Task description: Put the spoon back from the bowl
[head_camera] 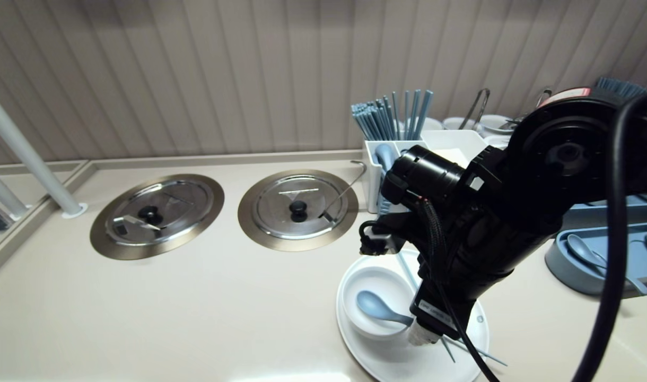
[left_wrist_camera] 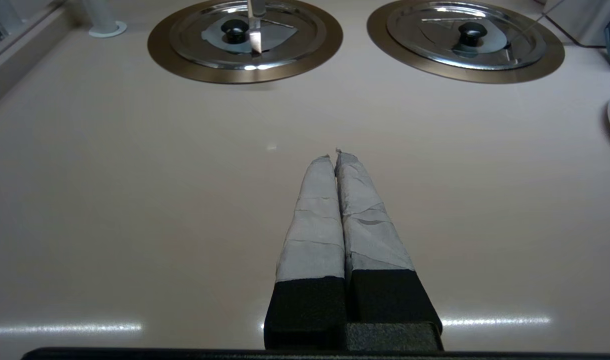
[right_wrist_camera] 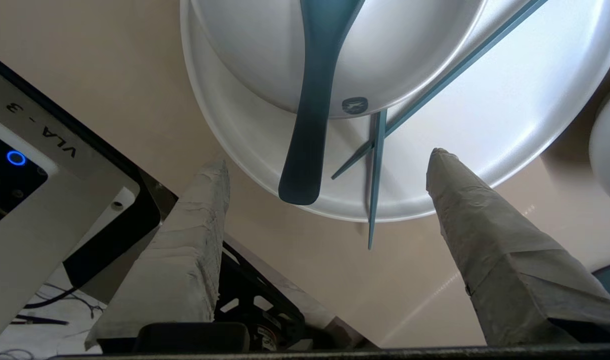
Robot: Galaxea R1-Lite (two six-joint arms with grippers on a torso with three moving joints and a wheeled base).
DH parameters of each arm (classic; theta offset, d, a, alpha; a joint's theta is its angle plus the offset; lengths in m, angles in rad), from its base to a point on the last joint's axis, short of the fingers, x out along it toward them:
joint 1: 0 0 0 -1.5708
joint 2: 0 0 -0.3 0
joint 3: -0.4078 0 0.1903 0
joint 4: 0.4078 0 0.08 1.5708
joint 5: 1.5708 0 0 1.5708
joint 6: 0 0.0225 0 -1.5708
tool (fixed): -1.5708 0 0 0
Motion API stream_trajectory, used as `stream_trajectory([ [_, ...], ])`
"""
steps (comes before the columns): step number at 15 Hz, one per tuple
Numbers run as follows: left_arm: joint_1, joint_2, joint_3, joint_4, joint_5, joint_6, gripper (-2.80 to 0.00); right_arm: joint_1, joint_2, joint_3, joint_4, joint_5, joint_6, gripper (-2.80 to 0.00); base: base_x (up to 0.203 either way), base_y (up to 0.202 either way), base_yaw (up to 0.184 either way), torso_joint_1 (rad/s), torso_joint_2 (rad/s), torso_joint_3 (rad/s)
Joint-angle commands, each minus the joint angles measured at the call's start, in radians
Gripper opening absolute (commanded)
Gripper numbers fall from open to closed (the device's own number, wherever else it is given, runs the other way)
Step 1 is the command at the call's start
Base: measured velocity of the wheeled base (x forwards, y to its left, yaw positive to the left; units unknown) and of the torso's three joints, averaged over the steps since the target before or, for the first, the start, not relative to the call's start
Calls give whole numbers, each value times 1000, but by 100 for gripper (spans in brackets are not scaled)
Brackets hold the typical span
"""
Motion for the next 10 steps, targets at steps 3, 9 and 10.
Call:
stream_trajectory([
  [3, 0, 0, 9, 0, 1, 0, -280, 1, 27, 35, 7, 2, -58, 0, 0, 0, 0, 0, 0, 0],
  [9, 0, 0, 9, 0, 1, 0, -280, 0, 114, 2, 4, 7, -52, 0, 0, 0, 0, 0, 0, 0],
  [10, 0, 0, 9, 0, 1, 0, -280, -1, 118, 2, 4, 7, -52, 0, 0, 0, 0, 0, 0, 0],
])
